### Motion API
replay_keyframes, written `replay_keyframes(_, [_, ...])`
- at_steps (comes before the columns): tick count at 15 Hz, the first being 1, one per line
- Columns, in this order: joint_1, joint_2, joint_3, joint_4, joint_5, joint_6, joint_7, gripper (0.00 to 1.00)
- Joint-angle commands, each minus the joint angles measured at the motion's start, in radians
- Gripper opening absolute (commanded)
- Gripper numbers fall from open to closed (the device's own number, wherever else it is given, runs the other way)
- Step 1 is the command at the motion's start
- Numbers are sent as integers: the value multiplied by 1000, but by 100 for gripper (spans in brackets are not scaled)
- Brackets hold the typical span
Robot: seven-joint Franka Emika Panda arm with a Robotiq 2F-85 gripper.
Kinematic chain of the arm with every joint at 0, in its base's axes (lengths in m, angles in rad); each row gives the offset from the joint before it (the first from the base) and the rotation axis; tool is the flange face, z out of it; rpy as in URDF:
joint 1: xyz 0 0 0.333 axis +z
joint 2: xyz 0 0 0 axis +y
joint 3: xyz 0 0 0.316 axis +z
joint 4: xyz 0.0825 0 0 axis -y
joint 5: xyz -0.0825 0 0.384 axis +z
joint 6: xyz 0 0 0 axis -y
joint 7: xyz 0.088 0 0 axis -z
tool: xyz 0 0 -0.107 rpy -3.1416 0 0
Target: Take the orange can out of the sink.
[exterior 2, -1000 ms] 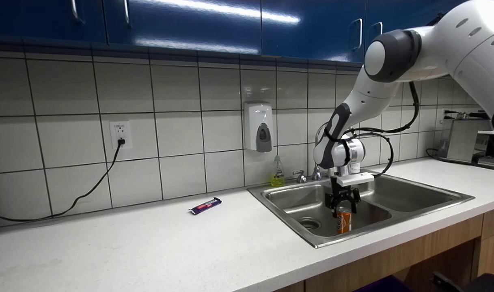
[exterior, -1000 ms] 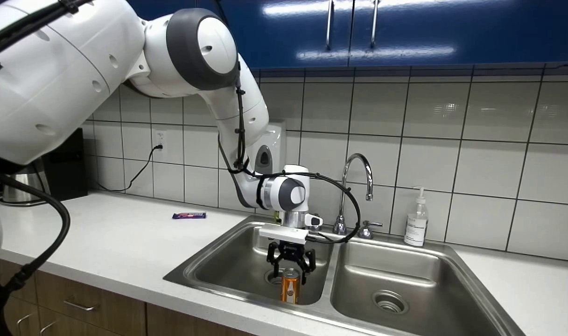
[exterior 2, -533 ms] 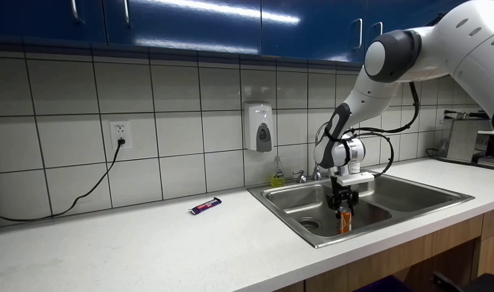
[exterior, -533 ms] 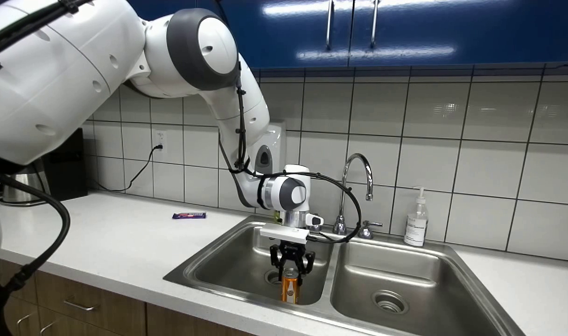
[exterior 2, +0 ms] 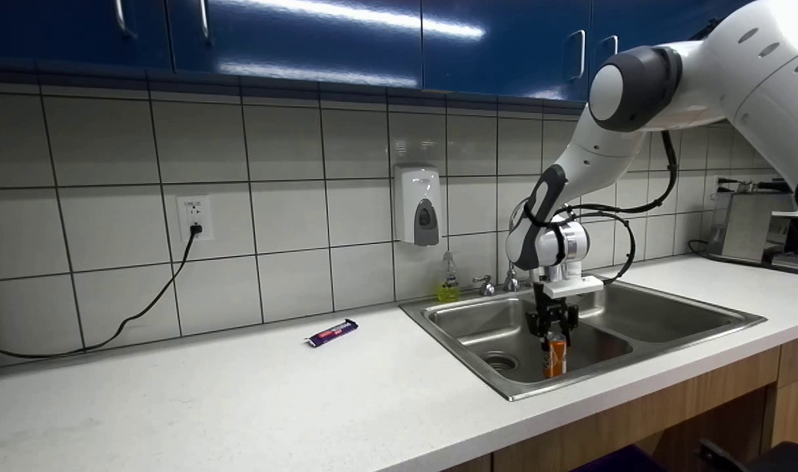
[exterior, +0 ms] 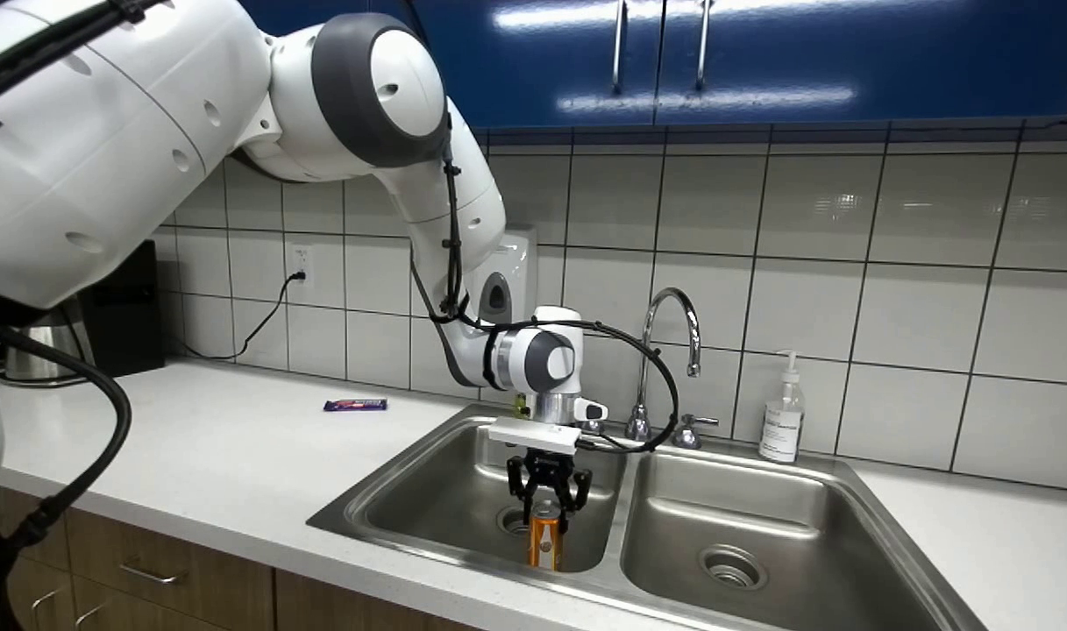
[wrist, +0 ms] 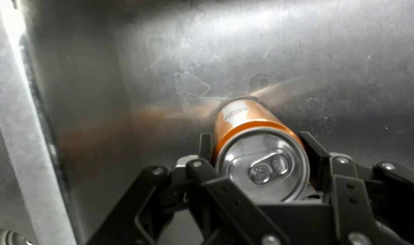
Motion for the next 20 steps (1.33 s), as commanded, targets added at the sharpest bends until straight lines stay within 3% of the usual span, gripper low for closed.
replay_keyframes(1, [5, -95, 7, -30, -4, -60, -13, 38])
replay_keyframes(13, [117, -419, 24, -175, -42, -313, -4, 38])
replay_keyframes(20, [223, -514, 103, -209, -113, -458, -56, 38])
